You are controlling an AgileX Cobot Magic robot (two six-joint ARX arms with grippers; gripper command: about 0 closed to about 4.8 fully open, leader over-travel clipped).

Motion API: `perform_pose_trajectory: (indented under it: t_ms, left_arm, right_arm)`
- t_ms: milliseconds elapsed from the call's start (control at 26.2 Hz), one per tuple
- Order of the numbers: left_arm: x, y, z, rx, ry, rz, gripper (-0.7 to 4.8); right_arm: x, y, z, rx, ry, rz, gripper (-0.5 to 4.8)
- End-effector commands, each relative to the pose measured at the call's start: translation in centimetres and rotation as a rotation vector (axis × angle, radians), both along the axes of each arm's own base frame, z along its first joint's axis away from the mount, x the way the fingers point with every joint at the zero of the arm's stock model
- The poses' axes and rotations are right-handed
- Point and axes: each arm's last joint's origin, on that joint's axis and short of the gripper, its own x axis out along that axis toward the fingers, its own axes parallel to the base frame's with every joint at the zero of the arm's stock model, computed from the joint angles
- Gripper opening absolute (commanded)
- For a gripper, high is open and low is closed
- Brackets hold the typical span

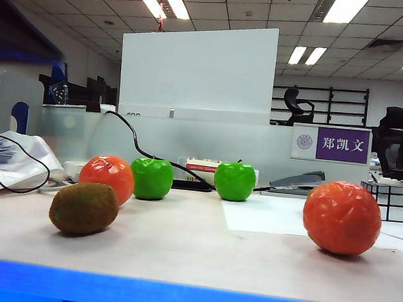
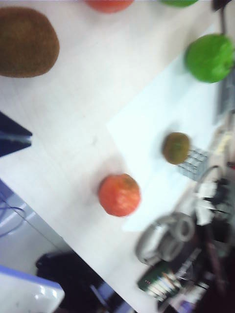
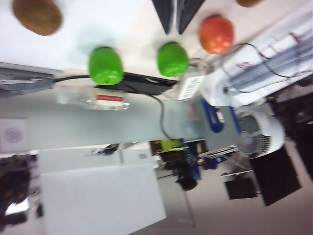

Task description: Put the same fruits together.

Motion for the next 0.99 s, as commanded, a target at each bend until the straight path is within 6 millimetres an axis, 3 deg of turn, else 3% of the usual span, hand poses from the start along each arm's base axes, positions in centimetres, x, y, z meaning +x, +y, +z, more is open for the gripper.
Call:
perform_pose_trajectory:
  t_ms: [38, 76, 114, 153, 229, 381, 992]
  left_arm:
    - [0.7, -1.3, 0.2, 0.012, -0.080, -0.026, 0.19]
    - [0.8, -1.6, 0.2, 0.021, -0.091, -0.015, 0.96]
    - [0.9, -1.8, 0.0, 0.046, -0.095, 0.028, 2.64]
    - [1.0, -1.7, -0.2, 0.085, -0.099, 0.079, 4.67]
    - [1.0, -1.4, -0.7, 0.178, -0.113, 0.141, 4.79]
    - [0.8, -1.4, -1.8, 0.282, -0.099, 0.085, 4.79]
    - [4.6, -2.4, -7.0, 0.352, -0.003, 0.061, 4.79]
  right_arm:
    - [0.0, 0.1, 1.8, 0.065, -0.065, 0.051, 0.22]
    - [0.0, 0.1, 2.2, 0.078, -0.088, 0.057, 0.22]
    - [-0.1, 0.1, 2.6, 0.080, -0.110, 0.064, 0.22]
    - [-0.2, 0.1, 2.7, 0.082, -0.126, 0.062, 0.22]
    - [-0.2, 0.1, 2.7, 0.092, -0.123, 0.063, 0.22]
    - [0.3, 0.2, 2.2, 0.101, -0.048, 0.068, 0.22]
    - [0.4, 0.3, 2.2, 0.095, -0.047, 0.096, 0.22]
